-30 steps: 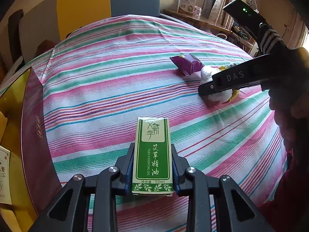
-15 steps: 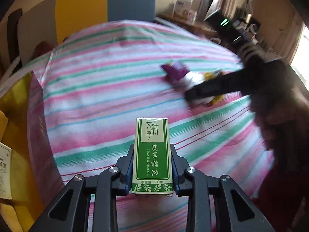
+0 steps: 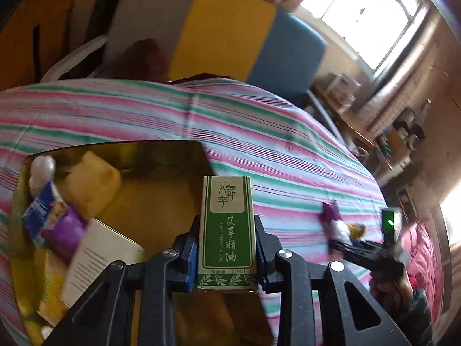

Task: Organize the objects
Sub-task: 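Carry the green oil box into the tray and open the left tool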

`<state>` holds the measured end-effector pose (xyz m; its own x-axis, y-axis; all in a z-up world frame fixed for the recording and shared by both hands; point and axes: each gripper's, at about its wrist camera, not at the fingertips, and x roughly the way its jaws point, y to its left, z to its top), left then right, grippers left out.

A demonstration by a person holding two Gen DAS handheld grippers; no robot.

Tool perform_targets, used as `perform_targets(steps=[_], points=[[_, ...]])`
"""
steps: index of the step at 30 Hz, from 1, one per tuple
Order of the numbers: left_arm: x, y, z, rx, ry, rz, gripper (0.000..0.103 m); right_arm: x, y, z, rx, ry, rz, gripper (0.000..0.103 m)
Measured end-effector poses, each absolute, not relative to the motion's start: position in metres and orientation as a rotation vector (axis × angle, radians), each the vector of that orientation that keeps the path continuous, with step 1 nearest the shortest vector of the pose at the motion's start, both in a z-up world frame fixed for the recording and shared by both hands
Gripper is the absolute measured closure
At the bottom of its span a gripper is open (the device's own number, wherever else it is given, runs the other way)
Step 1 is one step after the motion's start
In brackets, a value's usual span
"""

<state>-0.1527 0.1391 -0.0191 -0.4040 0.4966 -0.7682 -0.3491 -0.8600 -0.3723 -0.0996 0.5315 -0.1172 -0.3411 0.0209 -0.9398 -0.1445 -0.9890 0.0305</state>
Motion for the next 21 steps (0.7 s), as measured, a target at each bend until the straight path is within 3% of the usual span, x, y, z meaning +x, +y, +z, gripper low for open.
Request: perform_targets(steps=[5, 14, 18, 21], points=[[-0.196, 0.123, -0.047, -1.425, -0.25, 2.325, 0.073, -0.103, 0.528, -0.12, -1.742, 0.153, 2.487, 0.068], [-0.238, 0.122, -0.099, -1.619, -0.173, 2.341, 0.072, -0.11, 0.516, -0.123, -1.743, 0.152, 2.486, 0.067], [-0.238, 0.125, -0.099, -1.62, -0.161, 2.349, 0.063, -0.11, 0.517, -0.121, -1.742, 0.154, 2.486, 0.067], [-0.237, 0.123, -0.098, -1.625, -0.176, 2.358, 0.063, -0.109, 0.515, -0.118, -1.742, 0.153, 2.485, 0.067]])
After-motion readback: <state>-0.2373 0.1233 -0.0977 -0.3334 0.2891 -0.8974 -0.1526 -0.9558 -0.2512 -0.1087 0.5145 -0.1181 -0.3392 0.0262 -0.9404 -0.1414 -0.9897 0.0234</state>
